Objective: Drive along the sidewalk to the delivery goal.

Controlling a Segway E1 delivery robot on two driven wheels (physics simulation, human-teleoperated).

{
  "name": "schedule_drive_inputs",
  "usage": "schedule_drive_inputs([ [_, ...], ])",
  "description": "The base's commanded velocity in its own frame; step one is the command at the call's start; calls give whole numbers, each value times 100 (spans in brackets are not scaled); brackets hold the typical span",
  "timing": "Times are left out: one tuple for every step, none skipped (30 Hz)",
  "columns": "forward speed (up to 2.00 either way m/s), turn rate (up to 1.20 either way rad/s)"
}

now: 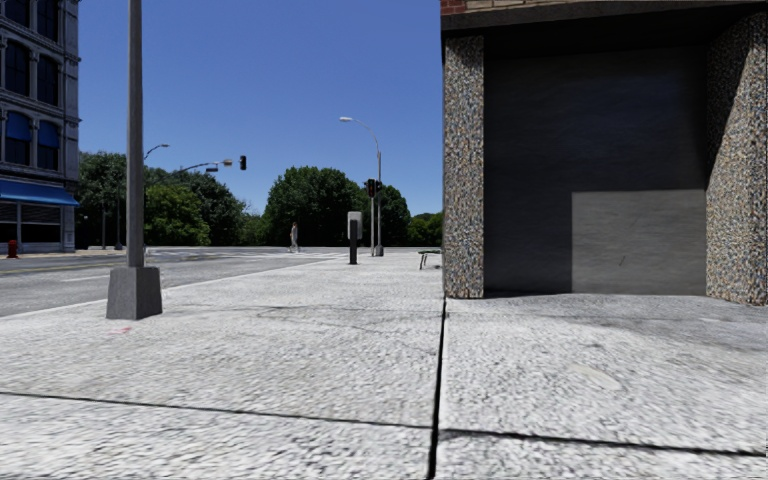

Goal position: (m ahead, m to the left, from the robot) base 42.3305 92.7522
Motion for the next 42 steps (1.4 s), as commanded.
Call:
schedule_drive_inputs([
  [200,0],
  [200,0],
  [200,0],
  [200,0],
  [200,0],
  [200,0],
  [200,0],
  [200,0],
  [200,0],
  [200,0],
  [200,0],
  [200,0],
  [200,0],
  [200,0],
  [200,0],
  [200,0],
  [200,0],
  [200,0],
  [200,0],
  [200,0],
  [200,0],
  [200,0],
  [200,0],
  [200,0],
  [200,0],
  [200,0],
  [200,0],
  [200,0],
  [200,0],
  [200,0],
  [200,0],
  [200,0],
  [200,0],
  [200,0],
  [200,0],
  [200,0],
  [200,0],
  [200,0],
  [200,0],
  [200,0],
  [200,0],
  [200,0],
])
